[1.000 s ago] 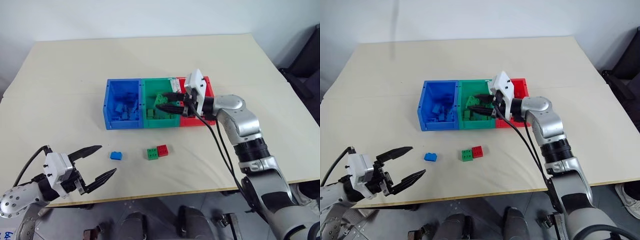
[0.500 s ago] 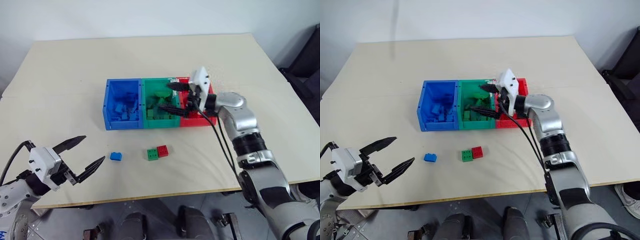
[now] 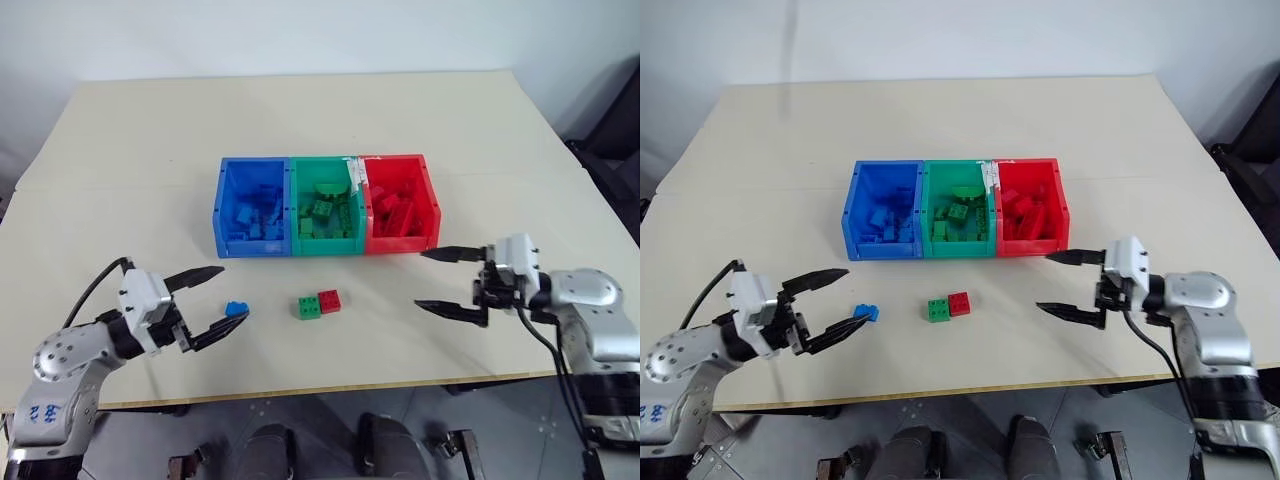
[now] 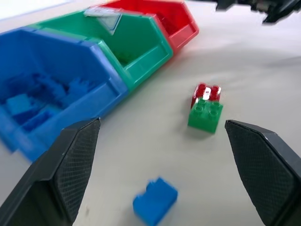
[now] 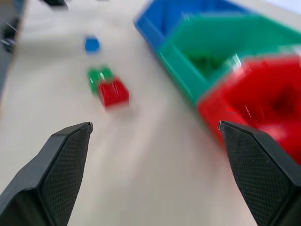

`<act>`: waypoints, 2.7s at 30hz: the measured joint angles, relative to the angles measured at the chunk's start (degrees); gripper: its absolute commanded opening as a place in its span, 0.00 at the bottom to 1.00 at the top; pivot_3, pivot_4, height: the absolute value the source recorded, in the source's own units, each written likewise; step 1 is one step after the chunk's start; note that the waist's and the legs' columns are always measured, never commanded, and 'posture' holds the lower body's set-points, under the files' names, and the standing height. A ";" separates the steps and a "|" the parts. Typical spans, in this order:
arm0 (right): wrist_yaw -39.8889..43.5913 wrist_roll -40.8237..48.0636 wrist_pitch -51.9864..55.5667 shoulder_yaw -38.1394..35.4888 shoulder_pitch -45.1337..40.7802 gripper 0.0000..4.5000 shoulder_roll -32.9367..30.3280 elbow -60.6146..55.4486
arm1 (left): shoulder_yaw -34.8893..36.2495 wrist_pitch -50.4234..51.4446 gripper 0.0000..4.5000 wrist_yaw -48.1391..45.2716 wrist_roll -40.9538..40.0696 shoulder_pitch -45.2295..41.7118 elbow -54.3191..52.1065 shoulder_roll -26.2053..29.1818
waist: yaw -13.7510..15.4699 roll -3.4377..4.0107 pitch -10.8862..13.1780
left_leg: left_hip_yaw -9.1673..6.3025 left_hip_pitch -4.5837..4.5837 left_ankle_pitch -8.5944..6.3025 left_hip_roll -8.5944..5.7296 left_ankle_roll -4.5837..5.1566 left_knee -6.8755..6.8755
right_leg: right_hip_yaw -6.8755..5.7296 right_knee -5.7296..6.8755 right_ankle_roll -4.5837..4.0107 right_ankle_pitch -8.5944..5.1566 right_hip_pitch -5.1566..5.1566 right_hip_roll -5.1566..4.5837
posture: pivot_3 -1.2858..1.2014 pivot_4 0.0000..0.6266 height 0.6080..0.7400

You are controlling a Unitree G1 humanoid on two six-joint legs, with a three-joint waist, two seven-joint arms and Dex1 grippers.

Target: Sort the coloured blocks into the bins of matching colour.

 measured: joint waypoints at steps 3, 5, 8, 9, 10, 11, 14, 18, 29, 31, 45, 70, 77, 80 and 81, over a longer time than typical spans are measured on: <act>-0.51 -1.28 -2.95 -1.85 1.68 0.99 -1.65 3.60 | -2.45 -0.36 1.00 -1.20 0.26 -2.83 0.80 -0.21 | -0.01 -0.01 0.00 | 0.22 0.02 0.00 0.00 0.01 0.01 | 0.01 -0.01 0.01 0.00 0.03 0.00 | 0.52 0.24 1.00; -0.45 -1.61 -4.40 -1.99 1.72 0.99 -1.82 5.65 | -3.27 -1.16 1.00 -2.27 0.30 -3.84 1.93 -0.22 | -0.27 0.00 0.00 | 0.29 0.06 0.01 0.07 -0.01 -0.01 | 0.01 -0.02 0.01 0.00 0.02 0.03 | 0.52 0.24 1.00; -0.18 -1.81 -4.18 -0.75 1.04 0.99 -1.79 5.93 | -3.34 -2.18 1.00 -3.44 0.58 -3.72 2.24 -0.19 | -0.54 0.01 0.00 | 0.34 0.07 0.03 0.13 -0.03 -0.01 | 0.01 -0.02 0.01 0.00 0.01 0.06 | 0.52 0.24 1.00; -0.17 -1.87 -2.99 0.46 0.17 0.99 -1.79 5.36 | -3.14 -2.43 1.00 -3.57 0.61 -3.21 2.19 -0.11 | -0.61 0.01 0.00 | 0.33 0.08 0.03 0.13 -0.03 0.00 | 0.01 -0.01 0.01 0.00 0.01 0.06 | 0.52 0.24 1.00; -0.13 -2.07 -0.59 2.65 -1.11 0.99 -1.72 3.88 | -2.81 -2.29 1.00 -3.65 0.44 -2.21 2.10 0.12 | -0.77 0.01 0.00 | 0.34 0.09 0.03 0.15 -0.03 0.00 | 0.03 0.00 0.01 0.00 0.01 0.06 | 0.52 0.24 1.00; -0.15 -2.29 1.87 4.89 -2.37 0.99 -1.58 2.24 | -2.53 -1.85 1.00 -3.78 0.05 -1.11 1.97 0.25 | -0.98 0.01 0.00 | 0.32 0.09 0.03 0.17 -0.03 0.01 | 0.03 0.00 0.01 0.00 0.01 0.06 | 0.52 0.24 1.00; -0.49 -4.21 7.29 11.73 -6.80 0.99 0.48 -0.36 | -0.87 -0.70 1.00 -3.95 -0.54 2.92 0.63 0.87 | -1.03 -0.01 0.00 | 0.20 0.06 0.03 0.20 -0.04 0.03 | 0.01 -0.01 0.00 0.00 0.00 0.06 | 0.52 0.24 1.00; -0.46 -8.28 9.18 20.86 -13.79 0.99 6.08 0.02 | 2.93 -0.50 1.00 -3.76 -0.80 9.09 -2.65 1.93 | -1.45 0.01 0.01 | -0.22 0.03 0.02 0.14 -0.04 0.02 | 0.01 -0.03 0.00 0.00 -0.01 0.03 | 0.52 0.24 1.00; -2.75 -18.73 3.13 30.18 -24.29 0.86 16.26 13.94 | 5.88 -1.44 1.00 -0.85 -0.45 12.63 -5.42 1.31 | -1.20 0.01 0.01 | -0.39 -0.03 0.01 0.04 -0.02 0.00 | -0.04 0.00 0.00 0.00 -0.01 0.00 | 0.52 0.24 1.00; -2.01 -18.79 3.16 30.42 -24.30 0.70 16.74 13.89 | 5.93 -1.42 1.00 0.01 -0.45 13.44 -6.41 0.83 | -1.46 0.01 0.01 | -0.39 -0.04 0.01 0.03 -0.02 0.00 | -0.04 -0.01 0.00 0.00 -0.01 0.00 | 0.52 0.24 1.00; -4.16 -10.56 9.71 19.73 -18.58 0.32 11.60 2.46 | 5.50 -1.03 1.00 2.11 -0.58 11.14 -7.58 0.57 | -1.38 0.01 0.01 | -0.39 -0.04 0.01 0.02 -0.01 0.01 | -0.03 0.00 0.00 0.00 0.00 -0.02 | 0.52 0.24 1.00; -10.93 -6.33 0.92 6.05 -28.73 1.00 8.42 17.79 | -4.11 0.95 1.00 1.14 0.06 -2.34 -3.11 -0.12 | -1.37 0.04 0.02 | -0.10 -0.13 0.02 0.02 -0.01 -0.06 | -0.18 -0.05 0.00 -0.01 0.00 0.01 | 0.52 0.24 1.00; 0.42 1.22 1.72 5.47 -5.80 1.00 4.80 -2.11 | 7.14 -0.42 1.00 -2.14 -0.68 7.40 4.46 3.79 | -1.13 0.03 0.02 | -0.09 -0.12 0.01 0.00 0.01 -0.06 | -0.25 -0.17 0.00 0.00 0.07 -0.01 | 0.52 0.24 1.00; 2.79 2.60 2.00 5.09 -0.40 1.00 3.22 -3.10 | 10.62 -3.74 1.00 -3.17 0.37 9.94 7.22 4.78 | -1.02 0.03 0.02 | -0.11 -0.01 0.01 0.02 0.02 0.00 | -0.16 -0.16 0.05 0.03 0.14 -0.02 | 0.52 0.24 1.00; 3.16 3.07 2.26 4.62 0.36 1.00 2.33 -3.06 | 11.30 -4.12 1.00 -3.44 0.70 10.49 7.75 5.12 | -1.01 0.03 0.02 | -0.17 0.03 0.02 0.02 0.02 0.00 | -0.11 -0.14 0.06 0.03 0.14 -0.03 | 0.52 0.24 1.00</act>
